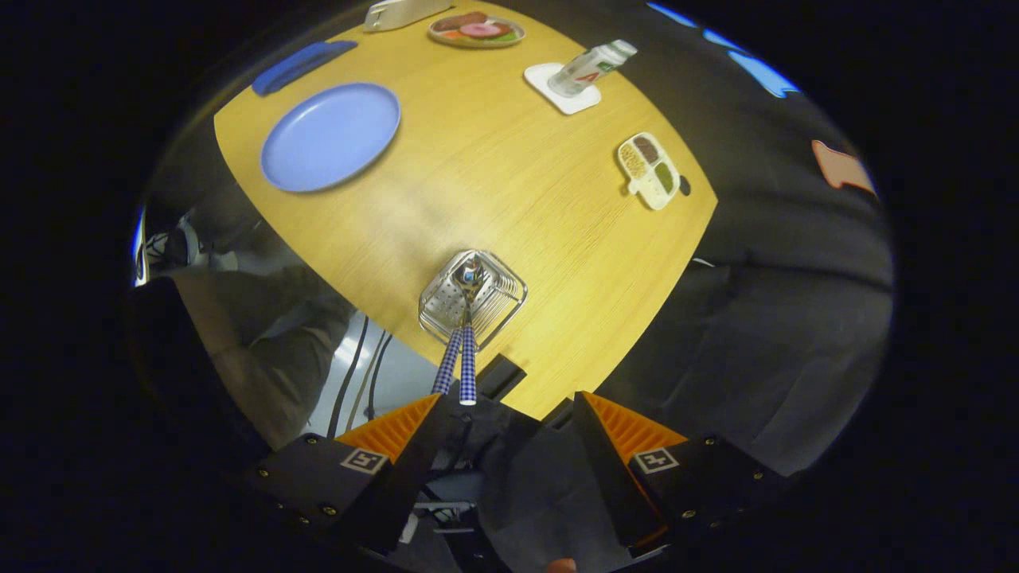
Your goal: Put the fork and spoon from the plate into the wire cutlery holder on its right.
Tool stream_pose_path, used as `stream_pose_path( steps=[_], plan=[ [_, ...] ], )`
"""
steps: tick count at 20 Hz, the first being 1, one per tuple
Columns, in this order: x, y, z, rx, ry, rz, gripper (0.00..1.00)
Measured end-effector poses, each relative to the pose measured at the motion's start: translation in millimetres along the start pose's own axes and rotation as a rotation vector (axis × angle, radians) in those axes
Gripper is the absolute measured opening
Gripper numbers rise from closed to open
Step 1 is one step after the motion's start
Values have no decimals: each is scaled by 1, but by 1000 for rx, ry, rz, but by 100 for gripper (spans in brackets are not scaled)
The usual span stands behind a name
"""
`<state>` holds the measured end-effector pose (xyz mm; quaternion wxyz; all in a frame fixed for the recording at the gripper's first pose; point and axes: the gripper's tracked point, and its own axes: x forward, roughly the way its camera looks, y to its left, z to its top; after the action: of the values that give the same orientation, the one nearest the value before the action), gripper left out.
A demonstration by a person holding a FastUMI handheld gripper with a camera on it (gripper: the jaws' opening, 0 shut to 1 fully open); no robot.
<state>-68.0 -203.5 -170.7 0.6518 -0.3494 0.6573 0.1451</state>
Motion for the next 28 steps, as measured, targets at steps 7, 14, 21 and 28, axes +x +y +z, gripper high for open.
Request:
stream_pose_path(
  steps=[7, 14, 21, 28],
  plan=[
    [-67, 41, 56, 385, -523, 52, 96],
    [-142, 33, 109, 749, -1125, 29, 96],
    [-197, 23, 106, 827, -1368, -201, 96],
    [-229, 53, 133, 903, -1489, -366, 95]
  ],
)
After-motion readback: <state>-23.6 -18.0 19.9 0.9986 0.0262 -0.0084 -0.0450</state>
